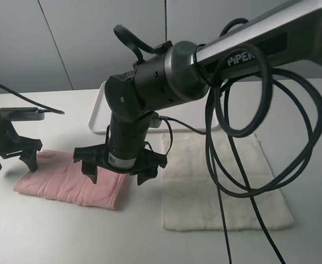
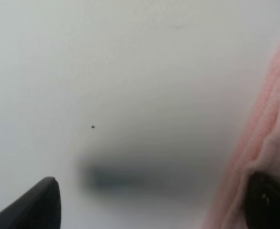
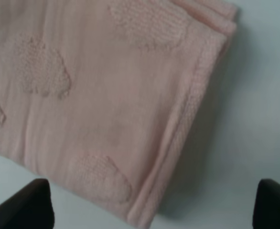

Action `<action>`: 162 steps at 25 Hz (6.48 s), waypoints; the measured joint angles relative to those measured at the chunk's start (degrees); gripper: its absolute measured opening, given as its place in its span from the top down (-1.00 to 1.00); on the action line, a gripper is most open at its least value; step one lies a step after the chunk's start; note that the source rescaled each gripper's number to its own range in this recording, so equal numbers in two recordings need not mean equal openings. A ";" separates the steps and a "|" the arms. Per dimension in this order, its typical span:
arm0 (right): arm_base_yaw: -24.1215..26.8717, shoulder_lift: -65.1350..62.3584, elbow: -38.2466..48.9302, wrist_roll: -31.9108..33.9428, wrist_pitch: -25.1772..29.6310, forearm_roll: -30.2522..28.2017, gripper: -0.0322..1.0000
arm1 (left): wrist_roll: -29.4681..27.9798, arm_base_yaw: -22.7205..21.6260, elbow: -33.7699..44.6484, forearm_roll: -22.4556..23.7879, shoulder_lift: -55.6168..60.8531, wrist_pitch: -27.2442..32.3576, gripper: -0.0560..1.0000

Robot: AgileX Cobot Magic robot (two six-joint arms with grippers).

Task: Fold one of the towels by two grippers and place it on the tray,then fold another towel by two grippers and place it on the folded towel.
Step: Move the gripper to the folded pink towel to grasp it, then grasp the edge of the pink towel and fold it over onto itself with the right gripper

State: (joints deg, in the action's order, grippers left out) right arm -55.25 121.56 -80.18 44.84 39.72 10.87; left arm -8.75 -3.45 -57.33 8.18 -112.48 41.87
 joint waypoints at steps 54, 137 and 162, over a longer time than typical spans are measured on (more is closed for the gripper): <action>0.00 8.89 -4.67 -6.74 -1.39 3.93 0.50 | 4.17 0.00 0.00 -3.91 -0.14 0.10 -1.00; -1.81 13.68 -10.71 -65.34 -20.14 72.25 0.82 | 13.33 0.00 -4.20 -13.13 6.02 4.81 -1.00; -3.42 13.68 -10.71 -72.53 -21.86 85.29 0.05 | 14.56 0.00 -11.64 -13.02 12.47 12.72 -1.00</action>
State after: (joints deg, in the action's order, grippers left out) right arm -58.67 135.23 -90.89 -27.69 17.86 96.15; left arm 5.81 -3.45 -68.98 -4.83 -100.01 54.60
